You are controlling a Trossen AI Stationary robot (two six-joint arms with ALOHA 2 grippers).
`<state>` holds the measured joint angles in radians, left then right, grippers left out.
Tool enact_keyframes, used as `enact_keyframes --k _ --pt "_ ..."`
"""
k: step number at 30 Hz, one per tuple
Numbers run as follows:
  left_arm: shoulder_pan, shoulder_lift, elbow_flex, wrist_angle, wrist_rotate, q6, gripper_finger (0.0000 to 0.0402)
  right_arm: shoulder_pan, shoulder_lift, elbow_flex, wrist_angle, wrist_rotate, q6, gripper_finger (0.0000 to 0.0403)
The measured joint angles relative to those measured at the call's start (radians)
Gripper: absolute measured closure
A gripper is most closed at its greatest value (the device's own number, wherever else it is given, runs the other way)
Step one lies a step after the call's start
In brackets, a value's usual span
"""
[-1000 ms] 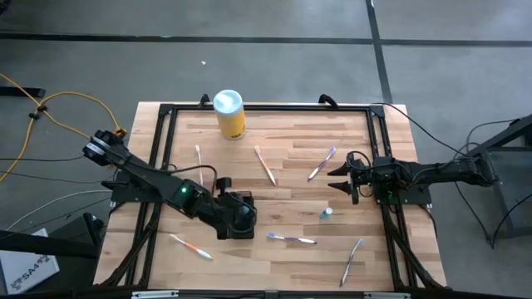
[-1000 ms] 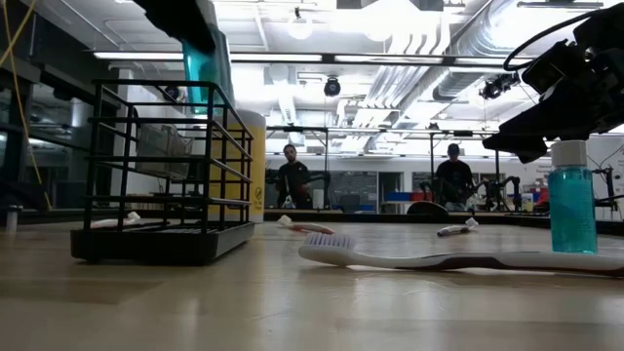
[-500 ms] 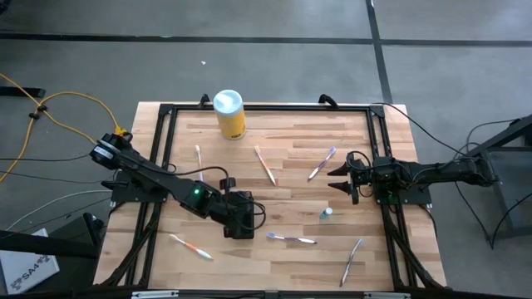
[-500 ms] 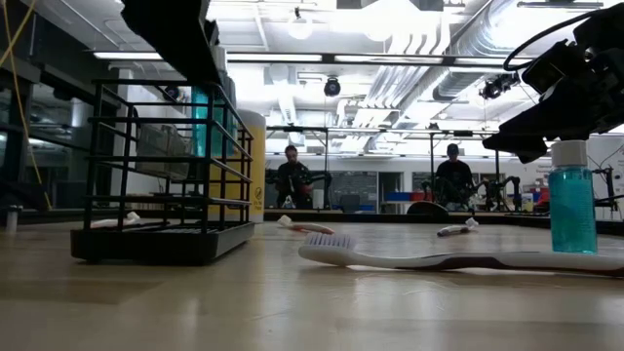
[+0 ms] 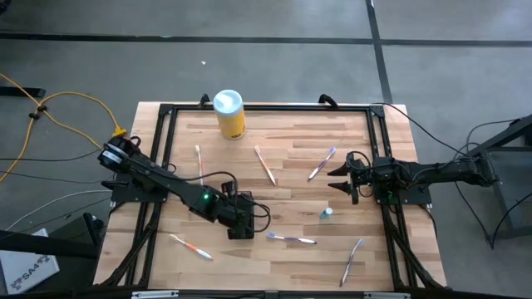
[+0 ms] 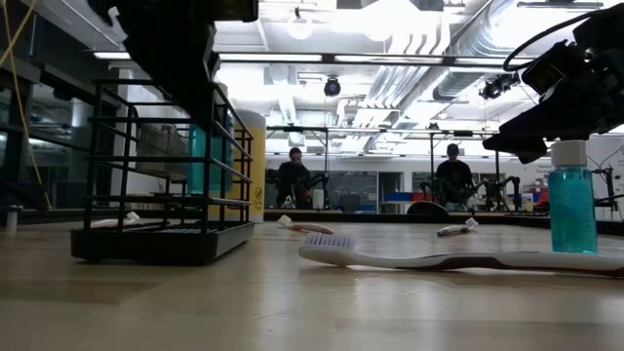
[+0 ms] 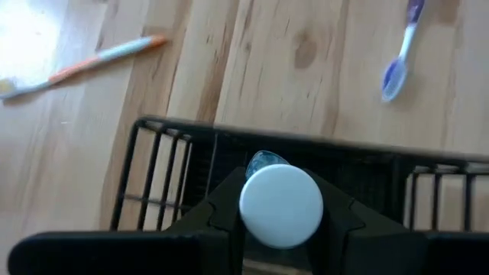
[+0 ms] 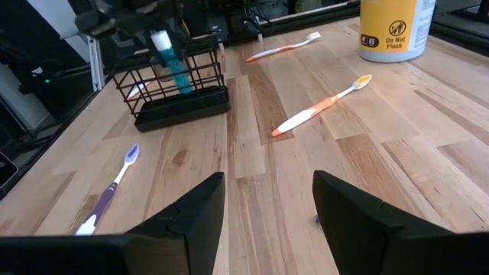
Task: Pick & Place toothbrushing station
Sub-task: Put the top blue mouthwash into the middle section of the black wire organizer
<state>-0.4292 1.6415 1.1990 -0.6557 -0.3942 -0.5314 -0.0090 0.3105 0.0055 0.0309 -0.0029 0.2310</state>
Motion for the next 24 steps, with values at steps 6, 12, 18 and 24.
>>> enact_keyframes --k 6,12,18,24 --pt "0.011 0.028 0.0 0.012 0.032 -0.001 0.0315 0.0 0.0 0.0 0.001 0.0 0.0 0.0211" --pt "0.035 0.04 -0.001 0.024 0.074 -0.012 0.028 0.0 0.0 0.0 -0.003 -0.001 0.0 0.0211" --pt "0.048 0.041 0.0 0.032 0.081 -0.012 0.027 0.0 0.0 0.0 -0.003 -0.001 0.0 0.0211" --pt "0.048 0.037 0.0 0.032 0.081 -0.012 0.0268 0.0 0.0 0.0 -0.003 -0.001 0.0 0.0211"
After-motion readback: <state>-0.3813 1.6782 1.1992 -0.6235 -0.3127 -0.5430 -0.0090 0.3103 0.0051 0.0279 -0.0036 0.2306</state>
